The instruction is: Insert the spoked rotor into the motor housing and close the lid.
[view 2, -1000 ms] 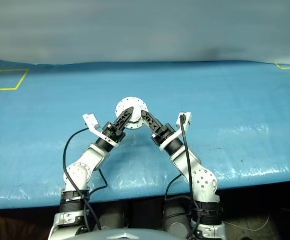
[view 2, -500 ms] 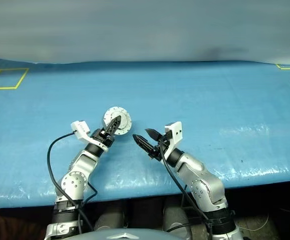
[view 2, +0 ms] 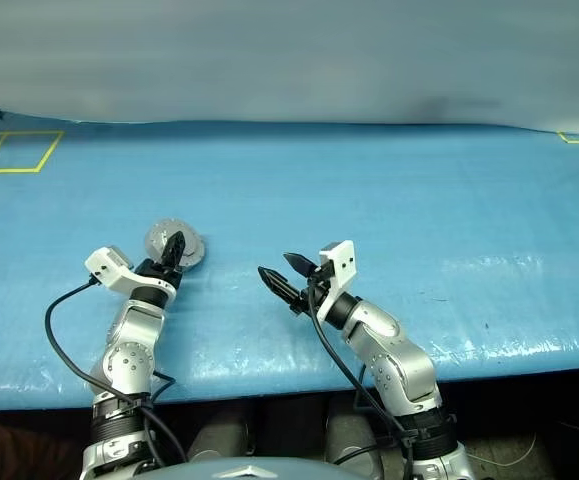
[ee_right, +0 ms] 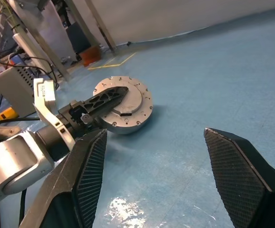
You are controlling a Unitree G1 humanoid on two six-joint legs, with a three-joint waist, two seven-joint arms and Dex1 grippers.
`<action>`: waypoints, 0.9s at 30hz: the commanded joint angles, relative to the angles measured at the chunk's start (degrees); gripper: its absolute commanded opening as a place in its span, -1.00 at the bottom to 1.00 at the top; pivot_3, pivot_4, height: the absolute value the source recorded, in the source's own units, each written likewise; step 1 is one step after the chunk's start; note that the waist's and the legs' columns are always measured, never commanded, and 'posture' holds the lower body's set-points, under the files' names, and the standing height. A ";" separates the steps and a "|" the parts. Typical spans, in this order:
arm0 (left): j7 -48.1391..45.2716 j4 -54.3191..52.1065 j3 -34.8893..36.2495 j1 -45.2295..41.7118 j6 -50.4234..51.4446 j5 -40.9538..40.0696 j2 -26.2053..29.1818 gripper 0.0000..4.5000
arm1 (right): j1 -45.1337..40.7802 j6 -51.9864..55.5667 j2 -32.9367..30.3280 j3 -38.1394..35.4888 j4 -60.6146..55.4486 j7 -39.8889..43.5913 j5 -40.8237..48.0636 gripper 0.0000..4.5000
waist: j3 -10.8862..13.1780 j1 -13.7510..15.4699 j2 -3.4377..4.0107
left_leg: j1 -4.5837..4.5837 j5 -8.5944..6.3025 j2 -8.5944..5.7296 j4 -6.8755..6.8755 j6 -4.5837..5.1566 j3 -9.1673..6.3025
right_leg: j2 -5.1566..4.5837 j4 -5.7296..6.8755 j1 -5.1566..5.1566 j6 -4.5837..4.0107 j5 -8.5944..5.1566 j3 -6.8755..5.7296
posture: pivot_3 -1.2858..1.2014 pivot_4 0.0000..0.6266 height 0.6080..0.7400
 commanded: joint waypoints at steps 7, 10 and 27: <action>6.04 0.10 0.19 -3.04 -5.67 8.56 2.00 0.99 | -0.42 -2.41 0.85 -1.49 -1.19 0.45 -1.18 0.54 | 0.00 -0.07 0.00 | 0.03 0.01 0.00 0.00 -0.01 0.01 | 0.00 0.01 0.01 0.03 0.04 0.00 | 0.03 -0.52 1.00; 5.09 -3.30 0.67 -1.76 -5.94 8.57 3.60 0.99 | -0.88 -2.28 0.66 -1.60 -0.64 0.70 -1.44 0.54 | 0.00 -0.08 0.00 | 0.03 0.01 0.01 0.00 -0.02 0.00 | 0.00 0.02 0.01 0.15 0.15 0.00 | 0.03 -0.52 1.00; -20.74 -20.33 -14.81 4.73 -4.11 4.70 14.56 0.99 | -1.57 -7.77 -3.27 -3.27 0.20 0.40 -9.10 0.54 | -0.02 -0.18 0.02 | 0.24 0.03 0.02 0.04 -0.05 0.06 | 0.00 0.00 0.20 -0.08 0.08 0.01 | 0.03 -0.52 1.00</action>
